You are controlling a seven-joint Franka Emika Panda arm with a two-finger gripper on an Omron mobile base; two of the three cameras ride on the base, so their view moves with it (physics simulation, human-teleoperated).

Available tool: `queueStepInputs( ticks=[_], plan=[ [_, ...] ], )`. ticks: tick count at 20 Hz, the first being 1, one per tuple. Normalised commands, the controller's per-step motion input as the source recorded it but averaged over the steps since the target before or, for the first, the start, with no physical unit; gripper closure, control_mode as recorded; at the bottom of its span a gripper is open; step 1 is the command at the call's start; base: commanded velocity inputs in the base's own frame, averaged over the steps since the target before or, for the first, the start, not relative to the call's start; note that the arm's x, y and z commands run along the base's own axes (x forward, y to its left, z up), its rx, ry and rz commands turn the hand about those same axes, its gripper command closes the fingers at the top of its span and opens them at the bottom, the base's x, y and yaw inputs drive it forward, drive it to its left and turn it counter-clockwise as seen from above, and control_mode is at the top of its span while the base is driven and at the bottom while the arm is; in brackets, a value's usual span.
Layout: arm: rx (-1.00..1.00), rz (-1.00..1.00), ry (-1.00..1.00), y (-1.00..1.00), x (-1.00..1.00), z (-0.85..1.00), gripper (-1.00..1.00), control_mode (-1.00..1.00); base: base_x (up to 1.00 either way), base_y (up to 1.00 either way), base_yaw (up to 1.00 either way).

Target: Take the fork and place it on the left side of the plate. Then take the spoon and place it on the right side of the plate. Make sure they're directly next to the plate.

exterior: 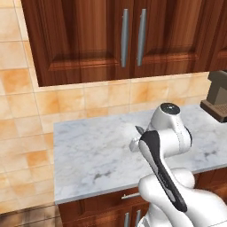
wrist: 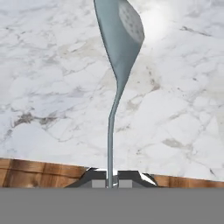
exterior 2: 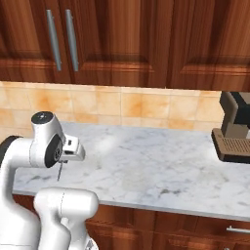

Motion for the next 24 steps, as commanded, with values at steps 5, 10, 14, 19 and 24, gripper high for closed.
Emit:
queueStepInputs(
  ticks=[5, 10, 14, 19, 24],
  plan=[
    [0.0, 0.01, -0.02, -0.03, -0.51, 1.0, 1.0, -1.0, 0.0, 0.0, 0.0],
    [0.01, 0.0, 0.0, -0.28, -0.65, 0.66, 1.0, -1.0, 0.0, 0.0, 0.0],
    [0.04, 0.0, -0.03, -0.16, -0.68, 0.03, 1.0, 1.0, -0.25, 0.0, 0.0],
    [0.0, 0.0, 0.0, 0.0, 0.0, 0.0, 1.0, 1.0, -1.0, 0.39, 0.0],
    [0.0, 0.0, 0.0, 0.0, 0.0, 0.0, 1.0, 1.0, -0.9, 0.89, 0.0]
  ],
)
